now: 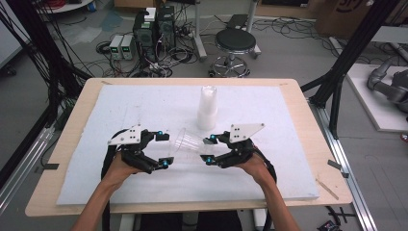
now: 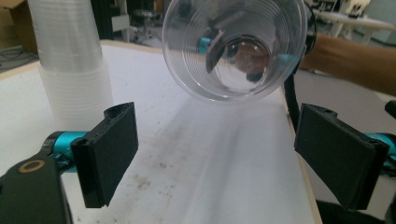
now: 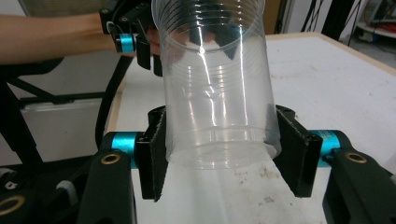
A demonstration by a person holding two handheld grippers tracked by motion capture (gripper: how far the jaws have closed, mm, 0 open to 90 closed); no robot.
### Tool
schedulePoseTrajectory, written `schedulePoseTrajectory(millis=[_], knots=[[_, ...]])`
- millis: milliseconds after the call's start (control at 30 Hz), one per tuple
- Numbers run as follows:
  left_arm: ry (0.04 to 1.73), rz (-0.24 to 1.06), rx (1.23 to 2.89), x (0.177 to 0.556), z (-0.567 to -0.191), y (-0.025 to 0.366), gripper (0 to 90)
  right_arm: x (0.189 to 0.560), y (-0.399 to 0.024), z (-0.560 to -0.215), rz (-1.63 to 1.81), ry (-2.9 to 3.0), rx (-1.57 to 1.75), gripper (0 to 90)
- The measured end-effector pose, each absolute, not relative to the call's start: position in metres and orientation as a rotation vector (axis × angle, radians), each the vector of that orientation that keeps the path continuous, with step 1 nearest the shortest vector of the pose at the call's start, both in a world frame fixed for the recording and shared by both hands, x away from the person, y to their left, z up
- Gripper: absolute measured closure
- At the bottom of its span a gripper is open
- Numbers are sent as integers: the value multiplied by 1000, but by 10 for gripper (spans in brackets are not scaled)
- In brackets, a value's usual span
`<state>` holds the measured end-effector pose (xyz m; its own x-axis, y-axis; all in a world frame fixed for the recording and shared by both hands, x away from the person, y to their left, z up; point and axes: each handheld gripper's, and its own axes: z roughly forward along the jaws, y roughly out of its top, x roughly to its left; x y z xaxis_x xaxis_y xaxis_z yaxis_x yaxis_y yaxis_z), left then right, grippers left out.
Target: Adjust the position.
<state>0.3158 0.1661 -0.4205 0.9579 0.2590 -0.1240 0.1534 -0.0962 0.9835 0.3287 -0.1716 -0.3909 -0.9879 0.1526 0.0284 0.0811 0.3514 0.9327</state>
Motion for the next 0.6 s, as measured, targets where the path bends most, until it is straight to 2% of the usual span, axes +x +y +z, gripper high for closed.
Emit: schedulePoseTrajectory(millis=[400, 600], knots=[[280, 70, 1651, 317, -423, 156, 137, 327, -169, -395, 1822, 2478, 179, 431], [233, 53, 1649, 318, -416, 139, 137, 326, -167, -396, 1841, 2484, 159, 431]])
